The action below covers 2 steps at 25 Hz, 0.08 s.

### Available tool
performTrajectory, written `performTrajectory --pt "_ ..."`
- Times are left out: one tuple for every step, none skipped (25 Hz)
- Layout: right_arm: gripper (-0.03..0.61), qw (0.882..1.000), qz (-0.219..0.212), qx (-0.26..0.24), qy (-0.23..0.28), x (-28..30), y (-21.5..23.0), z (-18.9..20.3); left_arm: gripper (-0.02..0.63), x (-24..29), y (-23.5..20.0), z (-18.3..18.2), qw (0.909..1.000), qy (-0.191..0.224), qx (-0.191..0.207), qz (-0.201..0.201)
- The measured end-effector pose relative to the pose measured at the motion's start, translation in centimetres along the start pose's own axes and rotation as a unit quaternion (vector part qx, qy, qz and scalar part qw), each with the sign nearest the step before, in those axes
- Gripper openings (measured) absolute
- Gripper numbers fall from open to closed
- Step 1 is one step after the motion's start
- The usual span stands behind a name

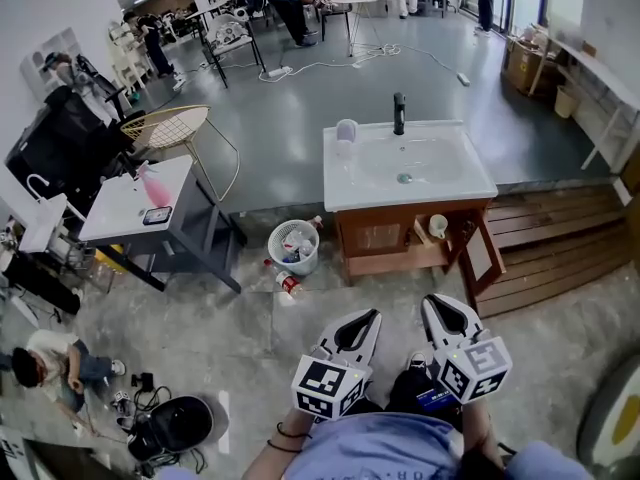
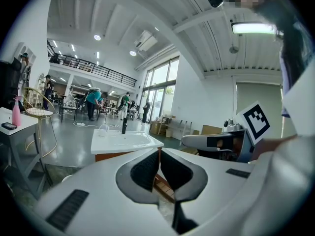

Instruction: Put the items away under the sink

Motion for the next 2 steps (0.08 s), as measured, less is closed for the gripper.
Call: performTrajectory --pt "0.037 1.000 0.003 -0.001 0.002 0.01 0.28 -0.24 0.020 0.19 0.03 -0.17 1.0000 0.002 0.001 0.001" --pt "0.037 1.000 0.005 -0.002 0.004 0.02 0.58 -0.49 0.020 0.39 0.07 -0.36 1.0000 0.004 0.003 0.001"
Point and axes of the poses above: the fingertips, and each gripper's own axes: x forward along the fingers, y to its right, z out of its underside, the point moved 3 cm from there along -x, backward along the fingers, and after that the axes turned 4 degrees about -x, right-handed, at the moved point
